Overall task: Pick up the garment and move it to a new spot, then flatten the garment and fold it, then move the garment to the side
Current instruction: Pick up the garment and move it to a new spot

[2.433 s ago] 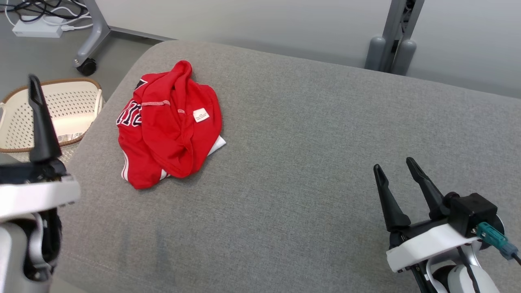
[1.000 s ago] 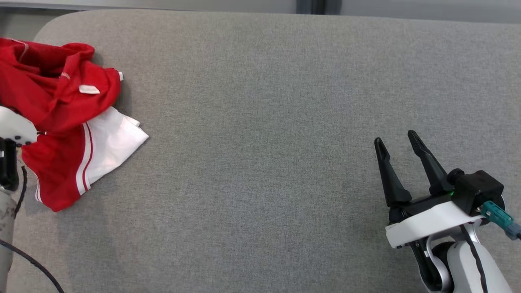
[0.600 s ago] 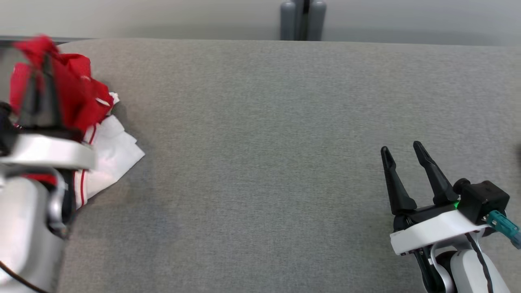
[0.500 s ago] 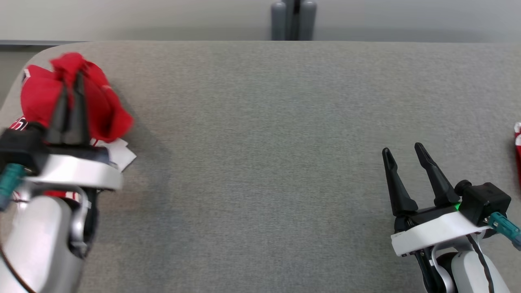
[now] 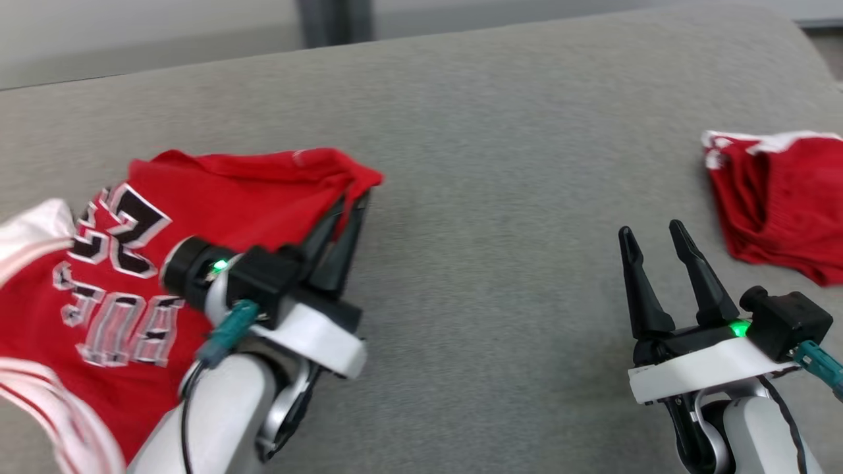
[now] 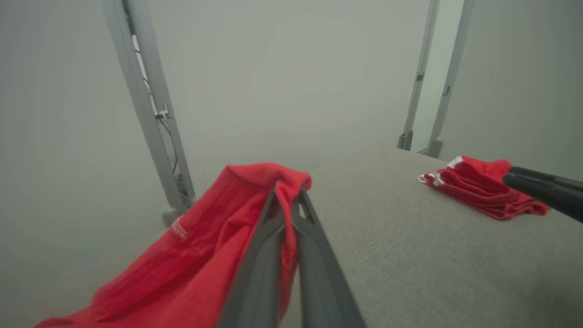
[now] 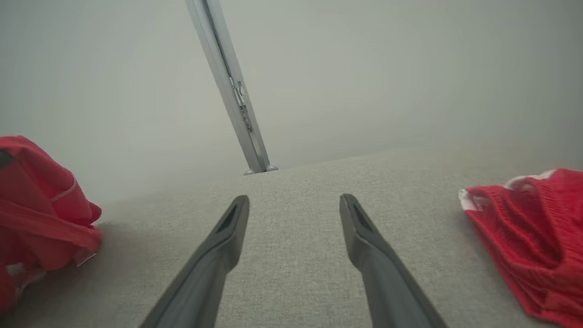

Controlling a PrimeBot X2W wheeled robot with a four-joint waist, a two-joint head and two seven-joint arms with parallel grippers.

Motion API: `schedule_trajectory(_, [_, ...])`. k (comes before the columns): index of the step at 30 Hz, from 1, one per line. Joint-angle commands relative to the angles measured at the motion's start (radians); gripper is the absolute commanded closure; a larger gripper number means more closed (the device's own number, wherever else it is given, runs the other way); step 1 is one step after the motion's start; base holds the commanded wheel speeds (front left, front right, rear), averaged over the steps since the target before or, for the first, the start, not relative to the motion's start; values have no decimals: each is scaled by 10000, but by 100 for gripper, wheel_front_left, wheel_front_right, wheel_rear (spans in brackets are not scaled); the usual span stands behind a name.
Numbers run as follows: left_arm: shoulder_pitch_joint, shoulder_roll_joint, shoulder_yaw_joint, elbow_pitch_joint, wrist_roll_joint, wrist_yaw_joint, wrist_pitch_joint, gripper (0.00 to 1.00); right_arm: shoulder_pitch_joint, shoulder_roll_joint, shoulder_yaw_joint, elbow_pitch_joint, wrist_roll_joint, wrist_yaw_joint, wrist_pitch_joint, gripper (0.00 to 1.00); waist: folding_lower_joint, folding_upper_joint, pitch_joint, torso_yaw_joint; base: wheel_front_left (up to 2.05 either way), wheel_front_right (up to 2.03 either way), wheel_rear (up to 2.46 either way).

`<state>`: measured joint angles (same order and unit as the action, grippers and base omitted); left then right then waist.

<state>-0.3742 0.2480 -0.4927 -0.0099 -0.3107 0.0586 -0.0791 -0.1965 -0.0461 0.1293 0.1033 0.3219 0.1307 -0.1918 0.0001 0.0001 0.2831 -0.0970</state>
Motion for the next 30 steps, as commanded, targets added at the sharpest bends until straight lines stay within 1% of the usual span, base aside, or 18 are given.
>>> schedule_trajectory(1, [-272,-15,-76,4,111,-77,4,100,-35,-74,-55,43,98,1,-107,0,-1,-1,344,-849,0,0,0])
schedule_trajectory(3, [-593,-171,-406,80,237,-280,92,100,-47,-66,-76,176,235,1,-266,0,-1,-1,481,-1290,0,0,0])
schedule_trajectory(6, [-1047,-356,-810,132,461,-470,240,100,-103,-65,14,350,449,1,-445,0,-1,-1,660,-1971,0,0,0])
schedule_trajectory(10, [-1516,-670,-1268,373,499,-775,487,100,-132,-59,29,604,753,1,-617,0,-1,-1,904,-2627,0,0,0])
schedule_trajectory(13, [-1735,-776,-1356,747,401,-861,639,100,-206,-59,162,729,970,1,-700,0,-1,-1,1095,-2985,0,0,0])
schedule_trajectory(16, [-1648,-833,-1493,1276,272,-1009,692,100,-252,-59,272,874,1156,1,-751,0,-1,-1,1207,-3153,0,0,0])
schedule_trajectory(17, [-1585,-865,-1526,1433,203,-1067,707,93,-246,-62,273,907,1192,1,-757,0,-1,-1,1221,-3171,0,0,0])
schedule_trajectory(18, [-1511,-851,-1588,1611,167,-1104,797,25,-242,-68,249,885,1238,1,-764,0,-1,-1,1222,-3173,0,0,0])
schedule_trajectory(19, [-1423,-912,-1638,1712,26,-1162,800,0,-246,-71,211,865,1260,1,-766,0,-1,-1,1216,-3156,0,0,0])
schedule_trajectory(24, [-1224,-1023,-1988,1904,-233,-1467,509,0,-290,-68,60,794,1152,1,-765,0,-1,-1,1055,-2838,0,0,0])
schedule_trajectory(26, [-1135,-987,-2039,1849,-295,-1505,320,0,-302,-73,-59,756,1044,1,-765,0,-1,-1,930,-2616,0,0,0])
schedule_trajectory(27, [-1081,-965,-2000,1776,-312,-1458,204,0,-300,-73,-129,734,955,1,-765,0,-1,-1,859,-2486,0,0,0])
schedule_trajectory(30, [-865,-824,-1718,1563,-295,-1116,-217,0,-244,-68,-400,636,715,1,-764,0,-1,-1,648,-1987,0,0,0])
